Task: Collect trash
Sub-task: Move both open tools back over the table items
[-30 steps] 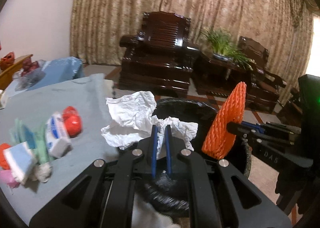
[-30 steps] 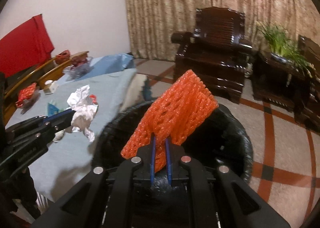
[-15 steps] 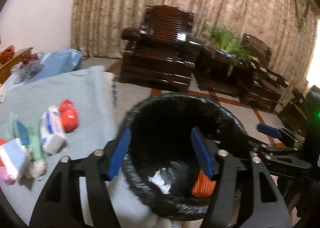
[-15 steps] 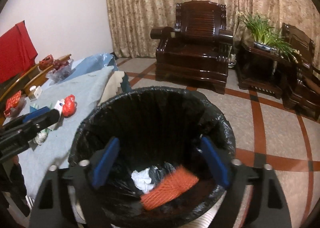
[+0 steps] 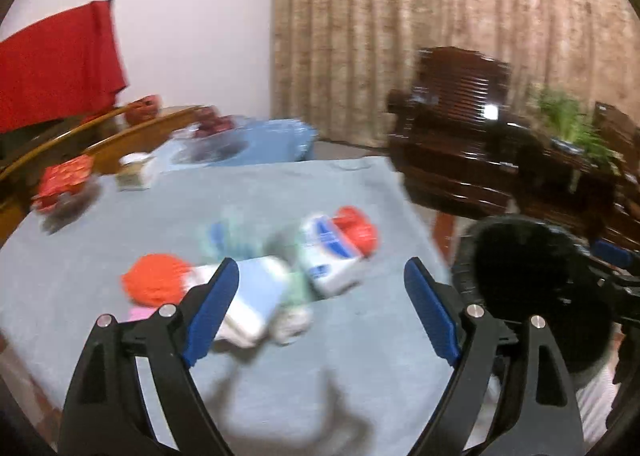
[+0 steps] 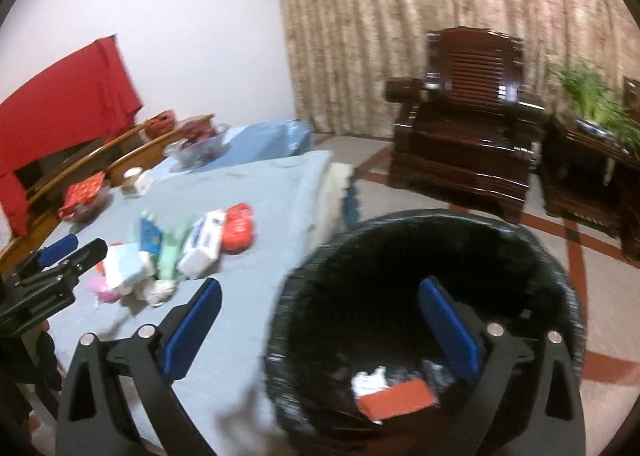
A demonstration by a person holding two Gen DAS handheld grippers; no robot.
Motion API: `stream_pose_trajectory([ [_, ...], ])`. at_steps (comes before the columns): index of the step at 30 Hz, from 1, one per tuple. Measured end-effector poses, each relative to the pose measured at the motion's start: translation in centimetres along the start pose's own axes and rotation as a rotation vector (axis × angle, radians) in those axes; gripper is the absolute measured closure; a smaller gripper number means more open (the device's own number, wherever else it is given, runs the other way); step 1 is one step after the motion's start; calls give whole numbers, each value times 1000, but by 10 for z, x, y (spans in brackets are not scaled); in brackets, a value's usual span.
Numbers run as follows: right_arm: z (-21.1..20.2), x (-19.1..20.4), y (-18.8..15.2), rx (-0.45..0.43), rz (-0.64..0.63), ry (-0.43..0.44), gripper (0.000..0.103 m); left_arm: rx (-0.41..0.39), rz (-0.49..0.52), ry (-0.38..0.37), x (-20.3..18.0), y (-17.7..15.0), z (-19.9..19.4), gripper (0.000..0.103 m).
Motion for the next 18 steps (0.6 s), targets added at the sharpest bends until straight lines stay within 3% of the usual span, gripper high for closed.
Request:
stream_pose_trajectory([
  [6, 25, 46, -6, 27, -42, 71, 6, 55, -39, 77, 40, -21, 4, 25],
  [13, 43, 72, -14, 52, -76, 94, 6, 105, -73, 89, 55, -39, 25, 33],
  [18, 53, 76, -18, 72, -91, 95, 6, 153, -117, 78, 59, -46, 49, 44],
])
Point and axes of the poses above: each gripper's, at about its wrist camera, not at the fingertips, and z roughly the way its jaws point, x to its left, y to its top, the point moved 6 cm from there along z, roughly the way its jaws point, and after that the axes turned 4 degrees about -x, right-handed, at the moved point
